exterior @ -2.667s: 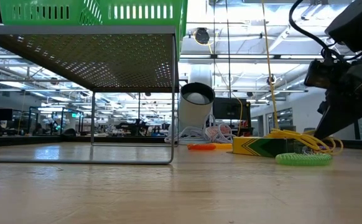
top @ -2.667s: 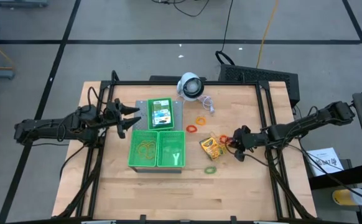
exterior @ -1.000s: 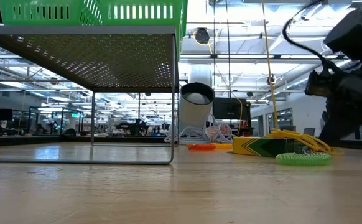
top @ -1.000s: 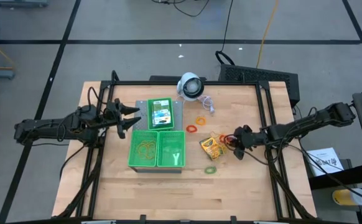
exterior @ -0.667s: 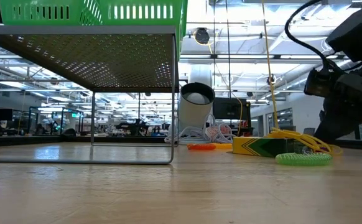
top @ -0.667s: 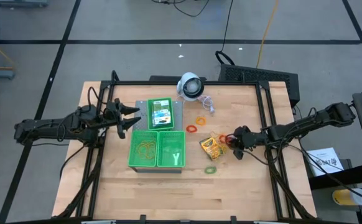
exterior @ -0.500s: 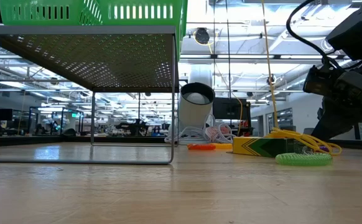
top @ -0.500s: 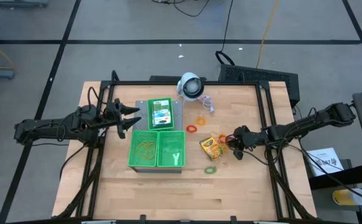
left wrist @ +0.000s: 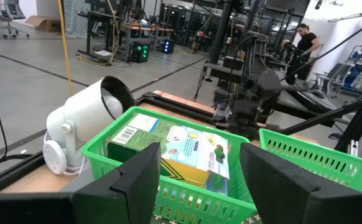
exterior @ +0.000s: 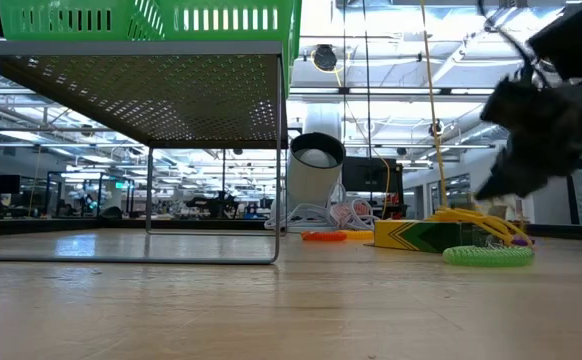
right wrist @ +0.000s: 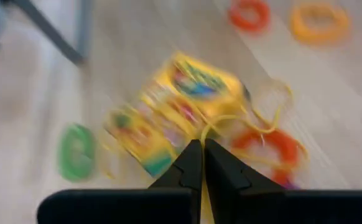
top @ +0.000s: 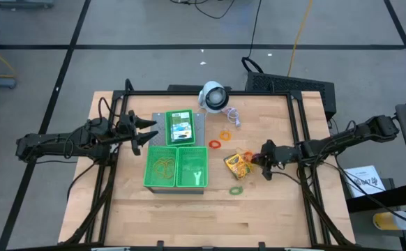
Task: Pick & Place Office Desk Supplies
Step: Put the yellow rubber band into the bottom left green basket on the shelf
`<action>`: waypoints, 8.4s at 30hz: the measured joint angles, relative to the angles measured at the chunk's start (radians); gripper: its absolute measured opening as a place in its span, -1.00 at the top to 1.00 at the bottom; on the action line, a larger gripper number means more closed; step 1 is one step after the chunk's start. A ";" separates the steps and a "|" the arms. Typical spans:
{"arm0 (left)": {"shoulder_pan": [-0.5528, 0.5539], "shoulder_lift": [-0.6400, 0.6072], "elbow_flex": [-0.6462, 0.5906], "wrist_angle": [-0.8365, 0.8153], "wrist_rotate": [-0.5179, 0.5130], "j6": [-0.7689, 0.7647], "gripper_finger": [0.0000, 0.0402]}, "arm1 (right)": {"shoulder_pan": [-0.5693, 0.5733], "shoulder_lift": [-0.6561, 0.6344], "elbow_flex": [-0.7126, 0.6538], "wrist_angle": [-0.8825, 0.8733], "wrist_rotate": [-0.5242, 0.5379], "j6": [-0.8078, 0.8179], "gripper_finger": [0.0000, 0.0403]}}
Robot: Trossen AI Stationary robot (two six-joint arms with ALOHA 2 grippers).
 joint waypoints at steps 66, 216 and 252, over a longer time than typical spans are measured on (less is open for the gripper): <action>0.000 0.000 0.000 0.037 0.000 -0.034 -0.14 | -0.005 0.194 0.003 0.195 -0.153 -0.082 0.31; -0.712 0.738 0.662 -0.630 -0.750 -0.864 0.83 | -0.009 -0.113 -0.005 0.871 -0.229 -0.549 0.42; -0.612 0.508 0.643 -0.295 -0.506 -0.108 -0.21 | -0.009 -0.113 -0.004 0.864 -0.231 -0.524 0.42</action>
